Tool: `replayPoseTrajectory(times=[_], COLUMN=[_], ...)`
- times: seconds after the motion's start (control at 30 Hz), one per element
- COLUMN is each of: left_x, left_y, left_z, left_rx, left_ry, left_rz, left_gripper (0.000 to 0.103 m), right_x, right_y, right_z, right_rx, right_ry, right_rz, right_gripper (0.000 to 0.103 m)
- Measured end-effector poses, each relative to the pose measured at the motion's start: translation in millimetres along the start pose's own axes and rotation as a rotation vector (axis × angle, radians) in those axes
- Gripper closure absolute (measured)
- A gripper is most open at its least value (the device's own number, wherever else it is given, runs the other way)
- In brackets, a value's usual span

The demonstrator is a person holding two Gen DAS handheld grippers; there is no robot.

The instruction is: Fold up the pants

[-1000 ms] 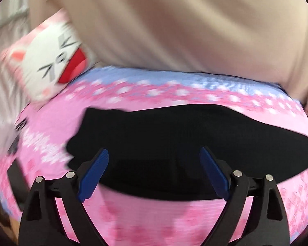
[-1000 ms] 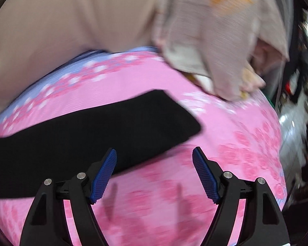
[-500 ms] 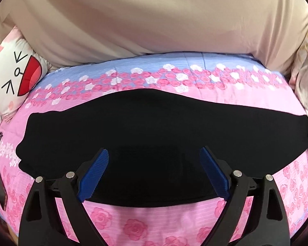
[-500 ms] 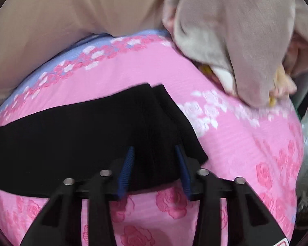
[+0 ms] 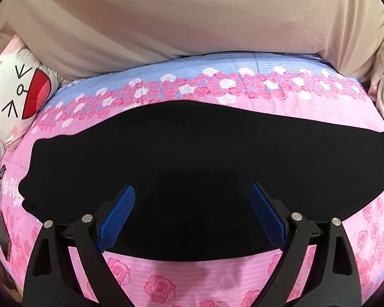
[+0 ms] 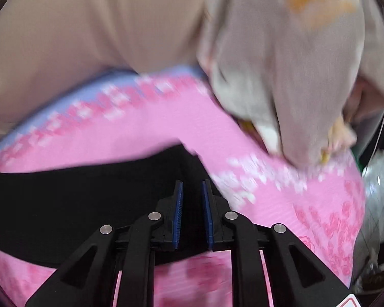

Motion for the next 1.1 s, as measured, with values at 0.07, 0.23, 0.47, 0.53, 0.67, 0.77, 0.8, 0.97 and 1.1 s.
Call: replayPoseTrajectory(times=[0.07, 0.23, 0.47, 0.53, 0.67, 0.77, 0.8, 0.97, 1.1], left_x=[-3.1, -0.3, 7.8, 7.2, 10.6, 15.4, 17.5, 22.3, 22.2], left_y=[4.5, 39.7, 141.5, 170.0, 213.0, 233.4, 238.1, 251.9, 253.3], left_z=[2.5, 11.1, 33.1, 41.8, 58.5, 66.3, 68.7, 73.4, 74.0], left_rx=[0.01, 0.062, 0.203, 0.254, 0.3, 0.313, 0.315, 0.32, 0.305], left_ry=[0.007, 0.007, 0.003, 0.015, 0.027, 0.021, 0.016, -0.008, -0.012], left_rz=[0.007, -0.014, -0.107, -0.132, -0.172, -0.187, -0.187, -0.17, -0.145], left_gripper=[0.014, 0.011, 0.007, 0.007, 0.007, 0.007, 0.007, 0.007, 0.007], right_x=[0.5, -32.7, 60.8, 72.9, 95.3, 108.7, 113.7, 114.8, 103.8], right_y=[18.6, 21.5, 197.1, 278.9, 408.2, 473.7, 490.4, 533.8, 551.7], right_z=[-0.5, 17.9, 3.8, 24.1, 80.1, 115.8, 124.0, 133.6, 140.7], right_rx=[0.031, 0.004, 0.231, 0.368, 0.578, 0.698, 0.731, 0.81, 0.844], right_ry=[0.009, 0.163, 0.07, 0.111, 0.182, 0.232, 0.232, 0.218, 0.226], right_rz=[-0.051, 0.058, -0.306, -0.461, -0.694, -0.773, -0.782, -0.742, -0.7], right_gripper=[0.089, 0.09, 0.077, 0.07, 0.066, 0.062, 0.062, 0.062, 0.061])
Point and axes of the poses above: each gripper's, at about its wrist camera, not at the fingertips, and x roughly against the way its jaws point, y to its left, z to its underside, the point moved 1 cm from there along -x, roughly the way its jaws point, and after that the axes turned 1 degree about -z, right-handed, at the moved point
